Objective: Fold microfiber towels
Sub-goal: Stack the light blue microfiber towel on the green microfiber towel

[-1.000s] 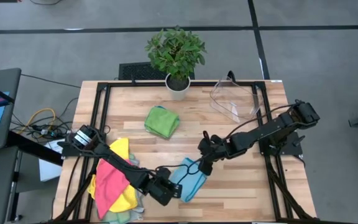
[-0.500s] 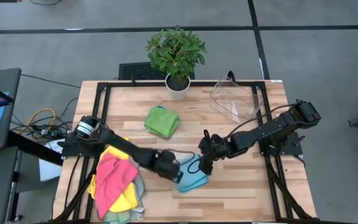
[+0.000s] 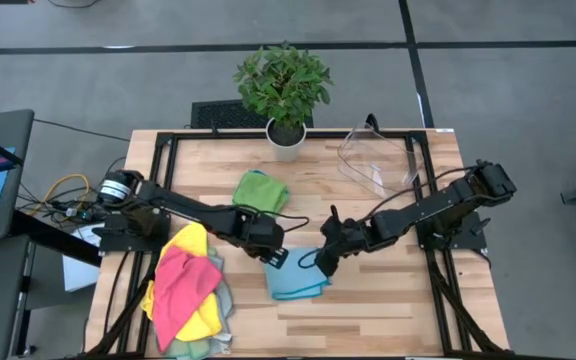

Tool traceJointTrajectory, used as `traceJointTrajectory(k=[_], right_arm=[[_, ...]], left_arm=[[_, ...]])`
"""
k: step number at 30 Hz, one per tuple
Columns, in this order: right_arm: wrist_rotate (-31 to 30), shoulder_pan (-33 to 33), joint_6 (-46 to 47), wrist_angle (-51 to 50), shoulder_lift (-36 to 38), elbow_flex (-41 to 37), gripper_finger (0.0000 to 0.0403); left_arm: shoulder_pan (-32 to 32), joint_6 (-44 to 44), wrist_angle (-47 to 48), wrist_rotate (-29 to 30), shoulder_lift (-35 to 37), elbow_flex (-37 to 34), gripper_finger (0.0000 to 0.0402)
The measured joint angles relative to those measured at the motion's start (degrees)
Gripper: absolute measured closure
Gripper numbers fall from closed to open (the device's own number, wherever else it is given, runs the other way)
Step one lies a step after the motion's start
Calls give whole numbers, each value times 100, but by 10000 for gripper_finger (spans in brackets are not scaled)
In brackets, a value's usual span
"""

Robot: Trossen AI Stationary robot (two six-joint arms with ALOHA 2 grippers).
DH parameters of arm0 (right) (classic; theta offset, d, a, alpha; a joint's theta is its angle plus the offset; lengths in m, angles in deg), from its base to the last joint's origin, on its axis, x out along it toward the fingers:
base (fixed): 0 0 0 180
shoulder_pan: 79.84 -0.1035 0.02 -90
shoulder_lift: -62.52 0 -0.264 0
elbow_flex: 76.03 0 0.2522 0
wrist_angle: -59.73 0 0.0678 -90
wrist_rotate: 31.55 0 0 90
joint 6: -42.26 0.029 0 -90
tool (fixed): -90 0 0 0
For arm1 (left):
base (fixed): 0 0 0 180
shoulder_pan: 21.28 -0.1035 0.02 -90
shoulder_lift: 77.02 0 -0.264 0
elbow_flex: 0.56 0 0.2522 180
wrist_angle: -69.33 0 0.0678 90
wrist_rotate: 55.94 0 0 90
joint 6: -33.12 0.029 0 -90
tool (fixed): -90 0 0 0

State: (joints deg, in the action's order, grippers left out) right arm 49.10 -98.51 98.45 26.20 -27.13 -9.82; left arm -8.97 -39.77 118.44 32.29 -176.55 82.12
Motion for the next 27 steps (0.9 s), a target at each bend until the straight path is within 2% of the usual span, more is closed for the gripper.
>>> traceJointTrajectory(k=[6,10,16,19,27], right_arm=[[25,-260,529,202,-239,-221,157],[325,-315,713,352,-345,-326,157],[190,-187,743,305,-345,-341,157],[320,-189,740,534,-345,-343,157],[445,-108,367,343,-334,-343,162]], left_arm=[[587,-1427,-155,372,12,-92,196],[842,-2321,-402,845,1,-352,154],[951,-2888,-1262,1188,7,-737,142],[943,-3076,-1657,1295,7,-973,142],[947,-2915,-1937,1278,5,-1077,142]])
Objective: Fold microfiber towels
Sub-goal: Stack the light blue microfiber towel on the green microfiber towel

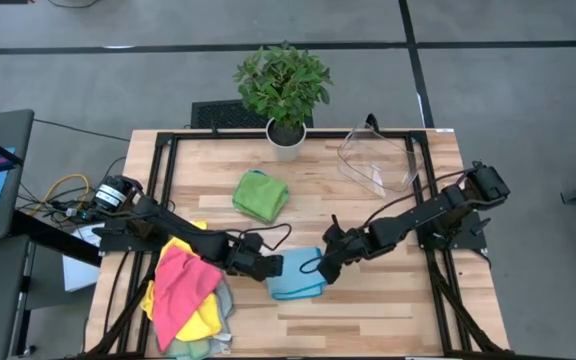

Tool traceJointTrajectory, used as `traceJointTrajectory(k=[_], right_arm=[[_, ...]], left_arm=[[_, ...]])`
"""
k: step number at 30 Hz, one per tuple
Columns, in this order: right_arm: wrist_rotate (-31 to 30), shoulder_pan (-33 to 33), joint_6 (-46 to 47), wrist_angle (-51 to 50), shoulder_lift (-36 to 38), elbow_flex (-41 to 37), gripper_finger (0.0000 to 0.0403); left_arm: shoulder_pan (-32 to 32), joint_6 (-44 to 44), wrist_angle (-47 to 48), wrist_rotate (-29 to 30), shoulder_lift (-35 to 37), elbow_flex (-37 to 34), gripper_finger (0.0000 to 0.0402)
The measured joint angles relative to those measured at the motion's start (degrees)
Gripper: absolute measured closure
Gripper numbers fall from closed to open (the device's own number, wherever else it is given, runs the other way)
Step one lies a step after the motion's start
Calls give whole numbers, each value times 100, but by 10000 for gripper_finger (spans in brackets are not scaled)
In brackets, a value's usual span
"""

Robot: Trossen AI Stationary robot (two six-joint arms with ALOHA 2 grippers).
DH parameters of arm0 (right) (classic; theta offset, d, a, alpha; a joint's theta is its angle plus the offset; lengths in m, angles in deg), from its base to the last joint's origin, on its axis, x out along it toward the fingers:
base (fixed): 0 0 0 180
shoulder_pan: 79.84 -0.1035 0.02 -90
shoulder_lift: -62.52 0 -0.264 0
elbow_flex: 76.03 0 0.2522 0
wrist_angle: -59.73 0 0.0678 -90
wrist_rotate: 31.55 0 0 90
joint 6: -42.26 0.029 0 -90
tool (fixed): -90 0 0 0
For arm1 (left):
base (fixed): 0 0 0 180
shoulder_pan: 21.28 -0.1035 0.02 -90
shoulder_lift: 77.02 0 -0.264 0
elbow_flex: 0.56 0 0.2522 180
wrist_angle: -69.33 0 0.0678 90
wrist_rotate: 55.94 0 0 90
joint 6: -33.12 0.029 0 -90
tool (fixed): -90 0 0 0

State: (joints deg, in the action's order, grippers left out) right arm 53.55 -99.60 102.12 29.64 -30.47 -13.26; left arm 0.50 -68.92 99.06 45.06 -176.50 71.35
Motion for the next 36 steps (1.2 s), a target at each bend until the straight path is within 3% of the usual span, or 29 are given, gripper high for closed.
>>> traceJointTrajectory(k=[5,17,23,30,36], right_arm=[[321,142,379,11,-96,0,155],[292,139,611,230,-515,-36,82],[201,139,675,340,-537,-35,79],[57,150,727,393,-558,-41,81],[-17,137,838,379,-564,-46,85]], left_arm=[[2,-110,-46,52,0,0,142],[180,-710,244,157,0,2,142],[326,-1216,65,324,-208,-2,142],[356,-1517,-1278,128,-996,43,142],[326,-1639,-1265,188,-1069,33,142]])
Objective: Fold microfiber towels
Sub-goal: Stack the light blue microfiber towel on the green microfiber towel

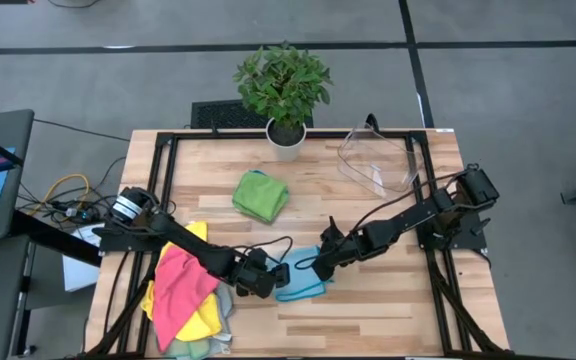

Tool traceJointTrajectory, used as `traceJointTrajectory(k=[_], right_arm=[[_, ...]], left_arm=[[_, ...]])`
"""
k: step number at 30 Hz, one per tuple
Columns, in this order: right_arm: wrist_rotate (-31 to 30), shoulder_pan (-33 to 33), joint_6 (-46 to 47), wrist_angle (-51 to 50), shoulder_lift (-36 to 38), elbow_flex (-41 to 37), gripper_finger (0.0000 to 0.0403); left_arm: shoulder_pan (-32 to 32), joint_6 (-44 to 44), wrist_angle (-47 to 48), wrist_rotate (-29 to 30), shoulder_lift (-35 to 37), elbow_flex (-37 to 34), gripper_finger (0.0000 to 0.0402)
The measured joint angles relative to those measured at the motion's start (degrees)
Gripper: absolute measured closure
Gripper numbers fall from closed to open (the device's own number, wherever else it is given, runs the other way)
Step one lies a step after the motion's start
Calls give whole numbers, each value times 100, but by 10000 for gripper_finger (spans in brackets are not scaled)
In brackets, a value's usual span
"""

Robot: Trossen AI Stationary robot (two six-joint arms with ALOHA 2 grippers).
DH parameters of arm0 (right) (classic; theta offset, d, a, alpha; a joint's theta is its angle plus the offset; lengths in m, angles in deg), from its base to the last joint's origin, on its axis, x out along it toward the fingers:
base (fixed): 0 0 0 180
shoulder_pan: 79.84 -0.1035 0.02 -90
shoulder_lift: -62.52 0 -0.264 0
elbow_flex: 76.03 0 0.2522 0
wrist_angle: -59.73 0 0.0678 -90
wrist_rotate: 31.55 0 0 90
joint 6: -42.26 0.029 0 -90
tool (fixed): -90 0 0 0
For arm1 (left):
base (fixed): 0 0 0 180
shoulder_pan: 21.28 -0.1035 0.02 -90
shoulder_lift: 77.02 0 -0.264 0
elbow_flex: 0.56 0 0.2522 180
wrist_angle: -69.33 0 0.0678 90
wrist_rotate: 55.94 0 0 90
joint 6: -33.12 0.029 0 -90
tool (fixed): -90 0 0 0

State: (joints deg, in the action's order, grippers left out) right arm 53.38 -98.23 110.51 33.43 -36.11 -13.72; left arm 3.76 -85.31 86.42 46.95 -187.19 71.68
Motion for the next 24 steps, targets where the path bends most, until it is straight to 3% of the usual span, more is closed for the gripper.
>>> traceJointTrajectory(k=[5,11,19,22,24], right_arm=[[-125,-7,72,61,-190,7,119],[36,-46,8,691,-537,35,181],[244,75,-66,700,-542,0,313],[268,118,-484,670,-544,39,377],[290,189,-787,533,-436,127,381]], left_arm=[[-104,-90,84,-55,-16,0,163],[-246,201,141,82,-44,-10,243],[-311,568,60,217,-202,-17,376],[-320,630,-42,219,-218,-20,389],[-338,639,-122,168,-205,-31,389]])
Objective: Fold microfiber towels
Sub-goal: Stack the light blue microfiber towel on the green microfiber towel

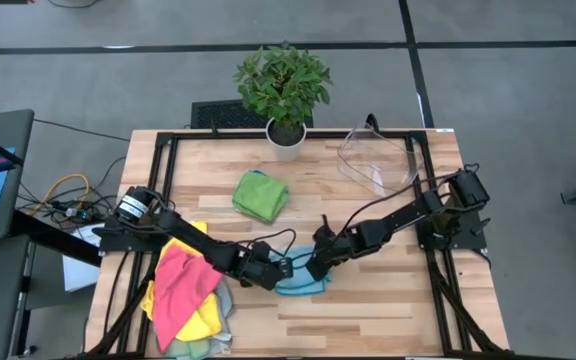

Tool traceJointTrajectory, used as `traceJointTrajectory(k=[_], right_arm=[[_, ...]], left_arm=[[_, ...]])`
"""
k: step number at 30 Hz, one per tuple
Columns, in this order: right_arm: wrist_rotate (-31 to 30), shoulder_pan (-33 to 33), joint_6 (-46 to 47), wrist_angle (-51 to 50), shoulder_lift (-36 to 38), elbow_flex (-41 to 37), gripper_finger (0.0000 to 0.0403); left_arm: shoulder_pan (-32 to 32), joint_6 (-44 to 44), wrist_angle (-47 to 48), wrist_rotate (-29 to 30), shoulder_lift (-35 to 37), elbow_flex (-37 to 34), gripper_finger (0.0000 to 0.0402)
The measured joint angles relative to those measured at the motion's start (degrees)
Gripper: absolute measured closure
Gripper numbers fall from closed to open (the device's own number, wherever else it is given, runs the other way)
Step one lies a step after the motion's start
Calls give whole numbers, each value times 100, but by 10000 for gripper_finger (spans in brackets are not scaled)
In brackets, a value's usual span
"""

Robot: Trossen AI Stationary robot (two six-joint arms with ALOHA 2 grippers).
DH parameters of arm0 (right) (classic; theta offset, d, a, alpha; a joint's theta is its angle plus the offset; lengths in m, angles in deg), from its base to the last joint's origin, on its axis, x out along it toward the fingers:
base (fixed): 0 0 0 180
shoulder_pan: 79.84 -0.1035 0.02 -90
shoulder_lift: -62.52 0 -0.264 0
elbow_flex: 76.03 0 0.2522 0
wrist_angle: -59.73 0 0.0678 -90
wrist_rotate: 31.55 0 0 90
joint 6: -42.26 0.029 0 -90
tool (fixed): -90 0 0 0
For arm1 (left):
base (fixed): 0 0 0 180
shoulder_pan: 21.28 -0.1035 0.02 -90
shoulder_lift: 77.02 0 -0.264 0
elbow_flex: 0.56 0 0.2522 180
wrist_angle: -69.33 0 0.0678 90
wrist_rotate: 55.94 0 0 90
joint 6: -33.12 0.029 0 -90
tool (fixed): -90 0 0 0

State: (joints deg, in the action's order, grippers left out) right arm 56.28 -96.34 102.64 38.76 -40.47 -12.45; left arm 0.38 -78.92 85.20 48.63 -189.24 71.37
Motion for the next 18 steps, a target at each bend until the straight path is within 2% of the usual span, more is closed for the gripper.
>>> traceJointTrajectory(k=[3,9,18], right_arm=[[-80,175,-377,-474,166,180,380],[-234,674,-1038,-643,521,462,381],[-247,1267,-1730,-597,412,1360,381]], left_arm=[[-35,191,107,-78,227,-6,395],[-342,565,1518,216,1092,-11,394],[-1634,2496,2640,104,2284,-15,394]])
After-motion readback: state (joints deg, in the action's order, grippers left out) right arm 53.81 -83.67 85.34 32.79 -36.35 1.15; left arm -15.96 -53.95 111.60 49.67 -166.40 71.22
